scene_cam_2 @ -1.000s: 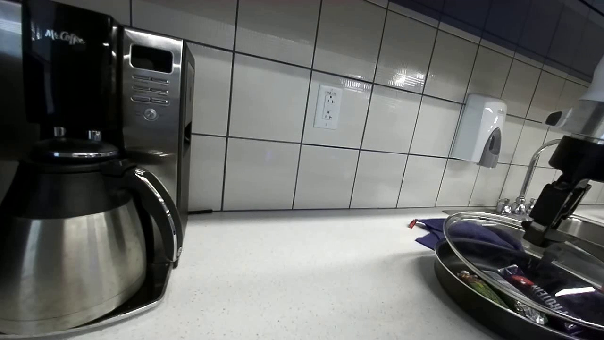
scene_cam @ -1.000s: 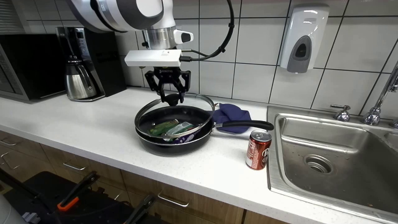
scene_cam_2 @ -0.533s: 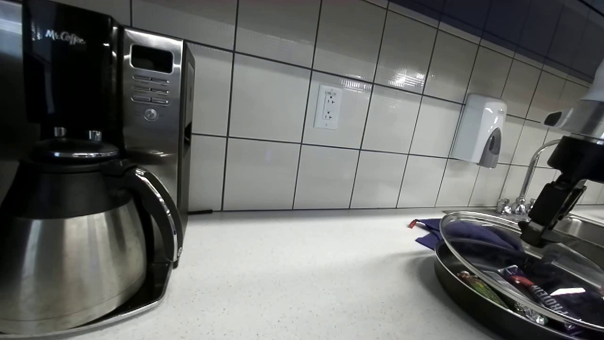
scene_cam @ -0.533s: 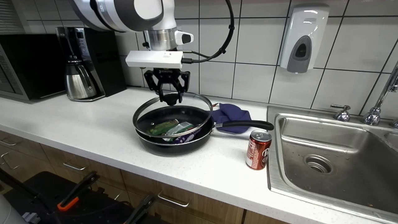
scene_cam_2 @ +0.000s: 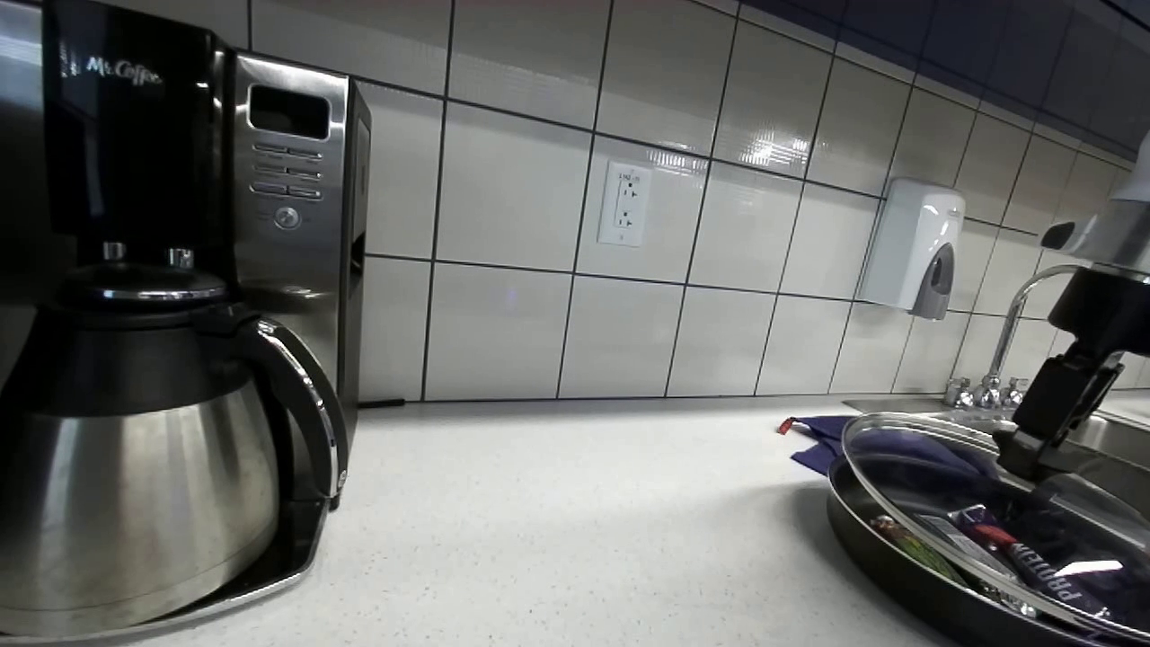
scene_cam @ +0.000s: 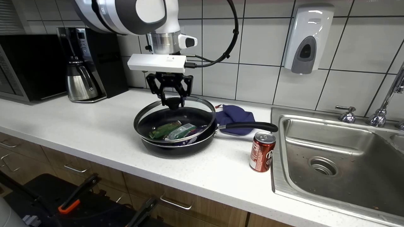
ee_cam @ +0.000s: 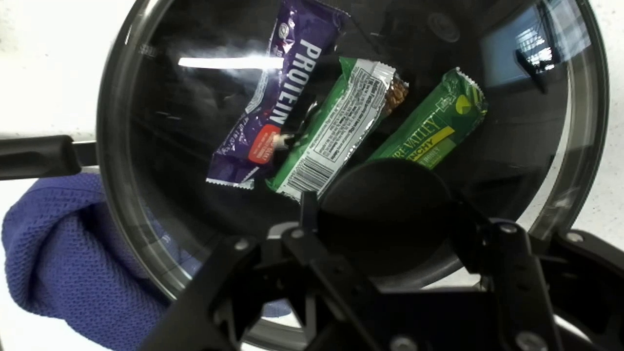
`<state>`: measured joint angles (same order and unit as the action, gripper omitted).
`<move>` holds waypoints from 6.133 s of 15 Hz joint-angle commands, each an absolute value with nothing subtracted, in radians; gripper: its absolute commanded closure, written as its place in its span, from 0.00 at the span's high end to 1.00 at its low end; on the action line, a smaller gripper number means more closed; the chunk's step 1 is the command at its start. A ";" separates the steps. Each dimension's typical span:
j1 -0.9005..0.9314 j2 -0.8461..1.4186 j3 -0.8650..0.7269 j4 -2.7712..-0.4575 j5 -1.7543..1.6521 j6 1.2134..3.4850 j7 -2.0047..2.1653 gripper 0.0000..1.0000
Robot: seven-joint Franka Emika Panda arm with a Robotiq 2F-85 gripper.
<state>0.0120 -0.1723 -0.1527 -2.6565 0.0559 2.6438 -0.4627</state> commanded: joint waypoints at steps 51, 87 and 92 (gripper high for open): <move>0.008 -0.168 -0.151 -2.645 0.132 2.686 -0.530 1.00; 0.003 -0.430 -0.093 -2.740 0.002 2.386 -0.198 1.00; 0.003 -0.430 -0.093 -2.740 0.002 2.386 -0.198 1.00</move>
<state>0.0084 -0.4296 -0.0989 -2.7409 -0.0008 2.3887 -0.1962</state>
